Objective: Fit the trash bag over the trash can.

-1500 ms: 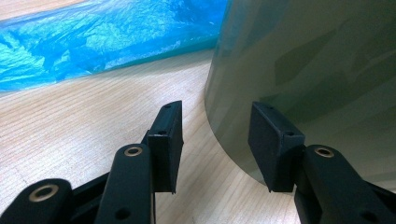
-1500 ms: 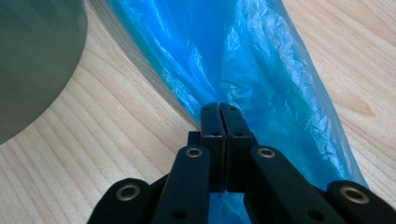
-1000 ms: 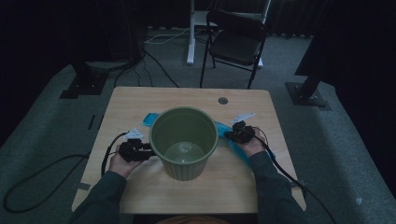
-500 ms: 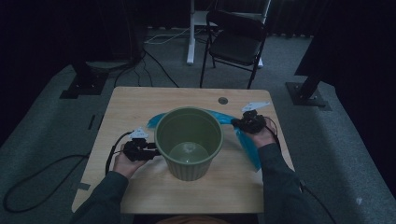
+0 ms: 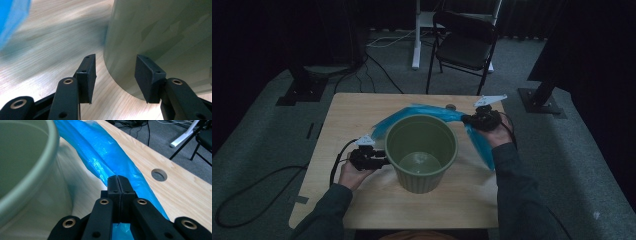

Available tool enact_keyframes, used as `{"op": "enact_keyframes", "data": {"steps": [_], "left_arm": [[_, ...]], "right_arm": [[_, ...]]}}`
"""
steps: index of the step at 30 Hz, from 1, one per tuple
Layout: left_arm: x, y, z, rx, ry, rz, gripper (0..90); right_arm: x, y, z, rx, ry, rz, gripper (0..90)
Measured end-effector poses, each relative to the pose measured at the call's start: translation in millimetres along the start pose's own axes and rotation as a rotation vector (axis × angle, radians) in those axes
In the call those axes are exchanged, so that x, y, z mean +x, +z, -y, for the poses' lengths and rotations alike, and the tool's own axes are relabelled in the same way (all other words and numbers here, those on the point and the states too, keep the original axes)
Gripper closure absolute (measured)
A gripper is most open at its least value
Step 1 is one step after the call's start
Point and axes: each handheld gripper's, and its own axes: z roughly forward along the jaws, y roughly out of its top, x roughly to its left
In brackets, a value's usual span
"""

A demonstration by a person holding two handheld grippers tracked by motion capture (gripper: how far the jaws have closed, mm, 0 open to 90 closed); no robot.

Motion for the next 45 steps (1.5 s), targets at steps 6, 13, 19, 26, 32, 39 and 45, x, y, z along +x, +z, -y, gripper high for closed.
{"op": "enact_keyframes", "data": {"steps": [6, 13, 19, 26, 32, 39, 45], "left_arm": [[-0.1, 3.1, -2.4, 0.000, 0.005, -0.001, 51.3], [0.4, 4.4, -2.9, 0.005, 0.007, -0.008, 50.4], [0.7, 4.6, -2.4, 0.014, 0.012, -0.011, 50.1], [1.4, 4.2, -2.1, 0.014, 0.011, -0.015, 49.6], [1.5, 3.5, -2.1, 0.013, 0.012, -0.016, 49.6], [1.4, 3.1, -2.1, 0.012, 0.016, -0.019, 49.6], [1.3, 2.8, -2.2, 0.012, 0.017, -0.020, 49.6]], "right_arm": [[4.4, -5.5, -15.1, -0.008, -0.026, -0.004, 90.0], [13.7, -10.7, -33.6, -0.032, -0.053, -0.027, 90.0], [23.5, -15.3, -50.5, -0.055, -0.079, -0.049, 90.0], [31.7, -12.2, -62.8, -0.068, -0.090, -0.078, 89.9], [39.0, -12.3, -74.4, -0.077, -0.105, -0.095, 90.0], [48.5, -11.1, -87.8, -0.089, -0.125, -0.120, 90.0], [60.6, -8.1, -101.5, -0.096, -0.153, -0.141, 90.0]]}}
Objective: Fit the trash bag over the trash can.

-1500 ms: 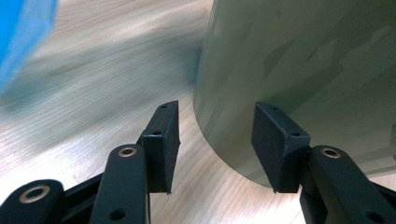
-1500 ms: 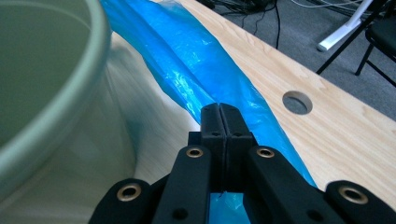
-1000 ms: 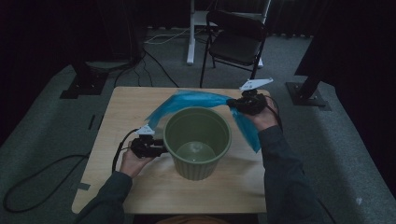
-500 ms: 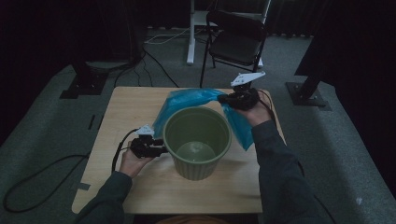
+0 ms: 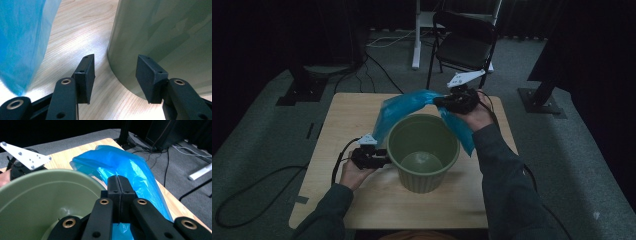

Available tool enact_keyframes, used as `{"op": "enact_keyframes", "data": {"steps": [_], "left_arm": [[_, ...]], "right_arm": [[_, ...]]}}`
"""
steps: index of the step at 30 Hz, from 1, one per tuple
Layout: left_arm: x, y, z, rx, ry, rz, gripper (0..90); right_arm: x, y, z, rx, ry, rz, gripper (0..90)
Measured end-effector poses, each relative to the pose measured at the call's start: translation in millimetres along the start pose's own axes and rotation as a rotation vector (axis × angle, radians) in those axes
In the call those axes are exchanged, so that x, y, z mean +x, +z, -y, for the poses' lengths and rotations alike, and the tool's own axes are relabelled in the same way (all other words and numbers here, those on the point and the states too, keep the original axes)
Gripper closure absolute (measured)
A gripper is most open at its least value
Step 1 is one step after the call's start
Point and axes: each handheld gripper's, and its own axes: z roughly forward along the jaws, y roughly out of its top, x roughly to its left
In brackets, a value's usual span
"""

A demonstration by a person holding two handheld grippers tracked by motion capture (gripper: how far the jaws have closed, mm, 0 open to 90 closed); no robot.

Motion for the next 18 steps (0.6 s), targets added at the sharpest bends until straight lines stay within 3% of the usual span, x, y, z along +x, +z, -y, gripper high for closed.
{"op": "enact_keyframes", "data": {"steps": [18], "left_arm": [[-0.1, -1.7, 0.0, -0.010, 0.002, -0.005, 49.7]], "right_arm": [[29.6, 24.1, -36.2, -0.016, -0.059, -0.061, 90.0]]}}
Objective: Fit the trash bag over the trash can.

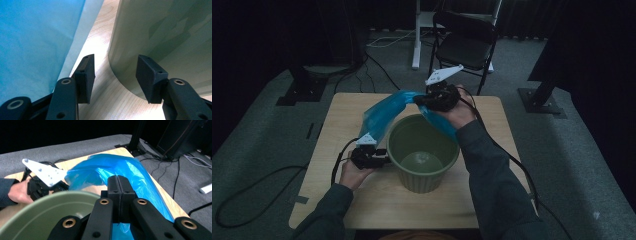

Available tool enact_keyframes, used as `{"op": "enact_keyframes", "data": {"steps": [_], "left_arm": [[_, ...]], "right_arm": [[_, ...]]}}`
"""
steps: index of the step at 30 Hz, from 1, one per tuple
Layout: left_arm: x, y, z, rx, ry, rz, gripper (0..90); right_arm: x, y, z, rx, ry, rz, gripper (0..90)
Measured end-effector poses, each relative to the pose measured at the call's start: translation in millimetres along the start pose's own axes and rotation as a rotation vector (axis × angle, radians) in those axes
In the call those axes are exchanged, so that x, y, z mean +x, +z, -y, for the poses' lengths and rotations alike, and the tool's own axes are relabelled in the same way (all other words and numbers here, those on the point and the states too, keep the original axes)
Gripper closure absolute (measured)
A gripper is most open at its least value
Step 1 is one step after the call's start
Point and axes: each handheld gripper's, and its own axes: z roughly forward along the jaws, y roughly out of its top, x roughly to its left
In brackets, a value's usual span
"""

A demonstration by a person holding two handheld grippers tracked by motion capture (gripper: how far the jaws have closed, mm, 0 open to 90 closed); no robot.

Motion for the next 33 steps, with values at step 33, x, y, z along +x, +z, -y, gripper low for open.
{"op": "enact_keyframes", "data": {"steps": [33], "left_arm": [[1.1, -10.4, 0.8, -0.034, -0.006, -0.022, 49.8]], "right_arm": [[30.6, 39.3, -21.5, -0.001, -0.009, -0.082, 90.0]]}}
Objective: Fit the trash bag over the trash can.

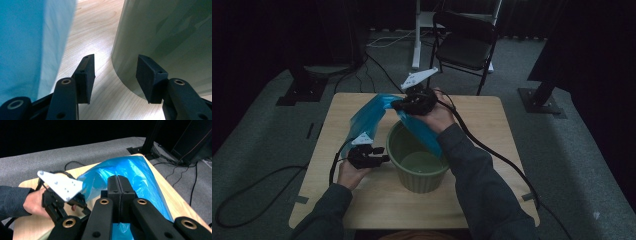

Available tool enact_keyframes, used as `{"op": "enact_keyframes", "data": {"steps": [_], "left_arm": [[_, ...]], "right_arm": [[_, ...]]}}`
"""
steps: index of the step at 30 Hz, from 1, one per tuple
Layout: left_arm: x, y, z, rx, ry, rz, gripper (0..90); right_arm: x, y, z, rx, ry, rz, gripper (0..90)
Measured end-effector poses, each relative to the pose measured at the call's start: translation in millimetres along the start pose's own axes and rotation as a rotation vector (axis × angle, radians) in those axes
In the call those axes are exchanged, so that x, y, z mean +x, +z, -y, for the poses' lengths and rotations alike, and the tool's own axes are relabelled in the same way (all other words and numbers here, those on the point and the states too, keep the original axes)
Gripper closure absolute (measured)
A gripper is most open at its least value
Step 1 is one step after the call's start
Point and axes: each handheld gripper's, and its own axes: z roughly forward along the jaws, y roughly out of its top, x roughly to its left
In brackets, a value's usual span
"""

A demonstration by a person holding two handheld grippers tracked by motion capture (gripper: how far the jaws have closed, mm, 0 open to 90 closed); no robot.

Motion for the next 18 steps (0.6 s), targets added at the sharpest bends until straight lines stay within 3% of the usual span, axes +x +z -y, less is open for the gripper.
{"op": "enact_keyframes", "data": {"steps": [9, 15, 18], "left_arm": [[0.1, -3.6, 0.0, -0.012, 0.005, -0.010, 49.8], [-1.6, -6.1, 0.5, -0.018, -0.006, -0.014, 49.8], [-2.1, -8.8, 0.2, -0.022, 0.012, -0.021, 49.8]], "right_arm": [[-7.0, -6.1, 24.4, 0.008, 0.044, 0.007, 90.0], [-7.6, -11.1, 34.4, 0.005, 0.040, 0.011, 89.9], [-9.1, -14.0, 40.2, 0.006, 0.046, 0.013, 89.9]]}}
